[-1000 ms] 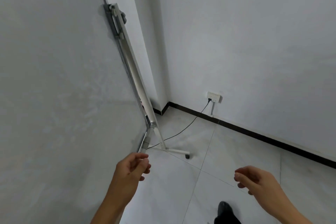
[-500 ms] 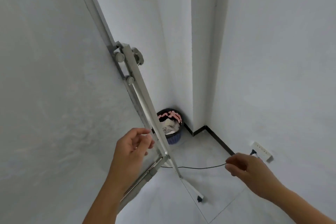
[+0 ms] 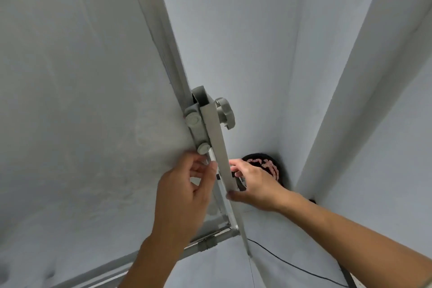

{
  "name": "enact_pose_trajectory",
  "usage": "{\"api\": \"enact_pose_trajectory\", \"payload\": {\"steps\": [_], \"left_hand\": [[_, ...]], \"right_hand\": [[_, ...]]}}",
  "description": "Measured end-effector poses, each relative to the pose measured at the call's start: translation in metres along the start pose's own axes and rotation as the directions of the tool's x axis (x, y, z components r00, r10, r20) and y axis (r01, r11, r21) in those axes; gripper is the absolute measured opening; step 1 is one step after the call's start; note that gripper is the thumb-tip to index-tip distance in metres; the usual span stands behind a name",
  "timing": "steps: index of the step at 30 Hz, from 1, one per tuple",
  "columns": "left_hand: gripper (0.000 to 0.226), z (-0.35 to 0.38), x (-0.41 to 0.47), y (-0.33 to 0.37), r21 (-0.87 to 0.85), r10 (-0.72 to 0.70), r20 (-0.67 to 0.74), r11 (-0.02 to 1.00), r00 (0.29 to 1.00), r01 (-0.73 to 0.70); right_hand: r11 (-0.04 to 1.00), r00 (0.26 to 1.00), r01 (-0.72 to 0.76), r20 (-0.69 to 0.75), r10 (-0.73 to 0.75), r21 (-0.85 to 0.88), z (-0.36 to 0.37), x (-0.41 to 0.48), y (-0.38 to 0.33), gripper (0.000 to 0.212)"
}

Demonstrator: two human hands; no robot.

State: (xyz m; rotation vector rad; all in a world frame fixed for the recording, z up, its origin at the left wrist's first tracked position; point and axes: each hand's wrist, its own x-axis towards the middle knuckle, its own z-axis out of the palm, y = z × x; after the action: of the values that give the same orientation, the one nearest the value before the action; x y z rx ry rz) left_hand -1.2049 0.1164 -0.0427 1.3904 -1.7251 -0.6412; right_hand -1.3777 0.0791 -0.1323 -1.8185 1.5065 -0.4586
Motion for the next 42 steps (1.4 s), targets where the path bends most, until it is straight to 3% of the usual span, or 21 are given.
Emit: {"api": "enact_pose_trajectory", "payload": {"steps": [5, 10, 16, 24, 30, 42], "left_hand": [[0.031, 0.009, 0.003, 0.019, 0.152, -0.019, -0.190, 0.987, 0.982, 0.048], [0.045, 0.025, -0.006, 0.044, 0.224, -0.134, -0.374, 0.947, 0.918, 0.230], [0.042, 0.032, -0.012, 0.071, 0.336, -0.136, -0.472, 0.885, 0.871, 0.321], [0.043, 0.036, -0.070, 0.087, 0.477, -0.029, -0.447, 0.837, 0.894, 0.266], [0.028, 0.021, -0.148, 0.099, 0.471, 0.038, -0.393, 0.867, 0.919, 0.165], [0.028, 0.001, -0.298, 0.140, 0.396, 0.072, -0.242, 0.918, 0.968, 0.031]], "right_hand": [[0.980, 0.970, 0.150, 0.212, -0.120, -0.129, 0.003, 0.032, 0.002, 0.056], [0.927, 0.918, 0.333, 0.282, -0.278, -0.171, 0.004, 0.036, 0.017, 0.048], [0.901, 0.871, 0.421, 0.328, -0.367, -0.109, -0.003, 0.028, 0.023, 0.043], [0.892, 0.886, 0.424, 0.275, -0.373, -0.155, 0.011, -0.041, 0.030, 0.043], [0.907, 0.926, 0.367, 0.174, -0.335, -0.208, 0.045, -0.125, 0.028, 0.045], [0.954, 0.982, 0.182, 0.091, -0.165, -0.239, 0.093, -0.301, 0.012, 0.048]]}}
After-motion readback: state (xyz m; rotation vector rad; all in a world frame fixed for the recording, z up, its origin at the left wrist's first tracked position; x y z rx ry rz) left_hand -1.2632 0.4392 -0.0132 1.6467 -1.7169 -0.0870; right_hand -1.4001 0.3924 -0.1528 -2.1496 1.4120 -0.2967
